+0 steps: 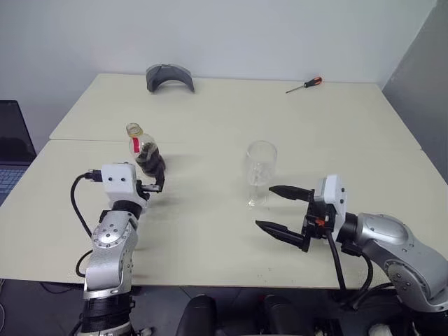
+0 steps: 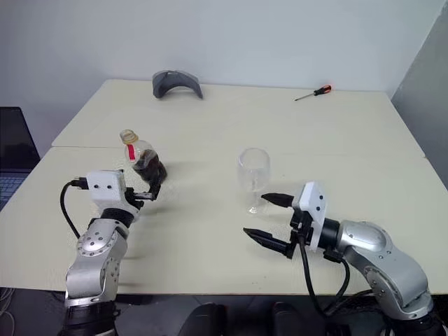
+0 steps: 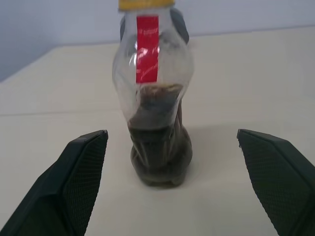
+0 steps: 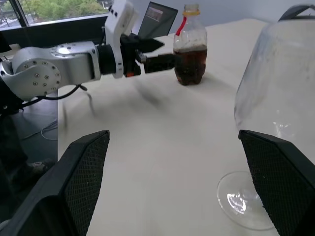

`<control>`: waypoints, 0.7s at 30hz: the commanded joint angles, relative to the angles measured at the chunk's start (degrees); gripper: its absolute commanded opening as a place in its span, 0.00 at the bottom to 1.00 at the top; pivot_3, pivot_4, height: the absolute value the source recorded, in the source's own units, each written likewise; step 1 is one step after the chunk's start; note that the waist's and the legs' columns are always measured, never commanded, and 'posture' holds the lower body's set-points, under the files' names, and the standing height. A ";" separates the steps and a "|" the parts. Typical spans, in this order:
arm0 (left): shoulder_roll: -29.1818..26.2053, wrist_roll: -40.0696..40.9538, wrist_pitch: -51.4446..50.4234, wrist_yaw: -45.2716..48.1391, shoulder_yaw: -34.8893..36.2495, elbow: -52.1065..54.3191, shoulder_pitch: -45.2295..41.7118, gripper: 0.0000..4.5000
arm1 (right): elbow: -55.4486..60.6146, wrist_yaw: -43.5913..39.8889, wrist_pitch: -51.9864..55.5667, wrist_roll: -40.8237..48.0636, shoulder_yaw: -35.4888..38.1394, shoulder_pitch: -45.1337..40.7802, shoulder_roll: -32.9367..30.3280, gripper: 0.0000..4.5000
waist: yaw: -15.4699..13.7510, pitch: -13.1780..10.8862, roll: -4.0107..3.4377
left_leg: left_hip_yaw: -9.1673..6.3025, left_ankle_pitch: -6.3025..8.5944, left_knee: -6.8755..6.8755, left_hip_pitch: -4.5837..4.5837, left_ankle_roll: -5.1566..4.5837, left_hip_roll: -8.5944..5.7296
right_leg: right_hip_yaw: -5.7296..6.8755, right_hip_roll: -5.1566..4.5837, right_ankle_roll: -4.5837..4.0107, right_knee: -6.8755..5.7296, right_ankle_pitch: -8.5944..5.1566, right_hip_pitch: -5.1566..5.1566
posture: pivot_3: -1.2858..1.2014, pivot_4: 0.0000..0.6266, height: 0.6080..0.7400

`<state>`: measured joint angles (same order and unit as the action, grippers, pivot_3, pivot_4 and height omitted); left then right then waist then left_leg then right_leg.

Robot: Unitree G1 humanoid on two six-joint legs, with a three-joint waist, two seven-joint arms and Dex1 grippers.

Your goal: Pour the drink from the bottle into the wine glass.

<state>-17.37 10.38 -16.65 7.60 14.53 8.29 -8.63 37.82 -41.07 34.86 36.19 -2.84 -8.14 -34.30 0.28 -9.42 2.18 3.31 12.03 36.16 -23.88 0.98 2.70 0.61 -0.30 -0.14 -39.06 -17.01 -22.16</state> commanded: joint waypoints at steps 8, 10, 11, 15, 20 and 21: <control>-4.01 0.33 7.24 3.70 2.44 -14.02 -7.29 1.00 | 0.99 1.19 0.45 0.66 -0.17 -2.46 1.09 0.99 | -0.14 -0.01 0.02 | 0.00 0.00 0.01 0.00 0.00 0.00 | 0.02 0.00 0.00 0.00 0.00 0.00 | 0.52 0.24 1.00; -4.80 0.35 8.66 5.13 2.07 -18.39 -9.62 1.00 | 0.93 1.42 0.50 0.62 -0.44 -2.88 1.30 0.99 | -0.15 -0.01 0.02 | 0.03 0.00 0.01 -0.01 0.00 -0.01 | -0.01 -0.01 -0.02 0.02 0.01 0.00 | 0.52 0.24 1.00; -5.07 0.74 8.90 6.18 1.92 -20.91 -11.04 1.00 | 0.90 1.51 0.45 0.54 -0.62 -3.09 1.44 0.99 | -0.15 -0.01 0.02 | 0.03 0.00 0.01 -0.02 0.00 -0.02 | 0.00 -0.02 -0.06 0.02 0.04 -0.01 | 0.52 0.24 1.00; -5.93 -0.45 12.96 7.98 0.85 -29.64 -16.49 1.00 | 1.21 1.60 0.52 0.52 -1.07 -3.32 1.68 0.99 | -0.15 -0.01 0.03 | 0.02 0.00 0.01 -0.01 0.00 -0.01 | 0.03 -0.01 -0.09 0.00 0.06 -0.01 | 0.52 0.24 1.00; -5.92 -1.21 16.21 8.73 0.12 -35.42 -20.95 1.00 | 2.06 1.47 0.66 0.76 -0.79 -2.37 1.14 0.99 | -0.14 -0.03 0.06 | 0.03 0.00 0.02 -0.04 0.00 -0.01 | 0.02 -0.01 -0.22 0.02 0.14 -0.02 | 0.52 0.24 1.00; -5.84 -1.11 16.57 8.84 0.15 -36.08 -21.39 1.00 | 2.14 1.52 0.69 0.74 -0.75 -2.25 1.09 0.99 | -0.12 -0.03 0.06 | 0.02 0.00 0.02 -0.03 0.00 -0.01 | 0.03 -0.02 -0.28 0.01 0.17 -0.02 | 0.52 0.24 1.00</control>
<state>-22.39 9.61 -2.06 15.94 14.79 -27.80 -28.80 37.89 -39.59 35.77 36.25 -4.12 -10.38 -32.86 0.16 -9.46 2.24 3.33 12.03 36.17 -23.90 0.98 2.69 0.63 -0.31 -0.42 -39.05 -16.84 -22.18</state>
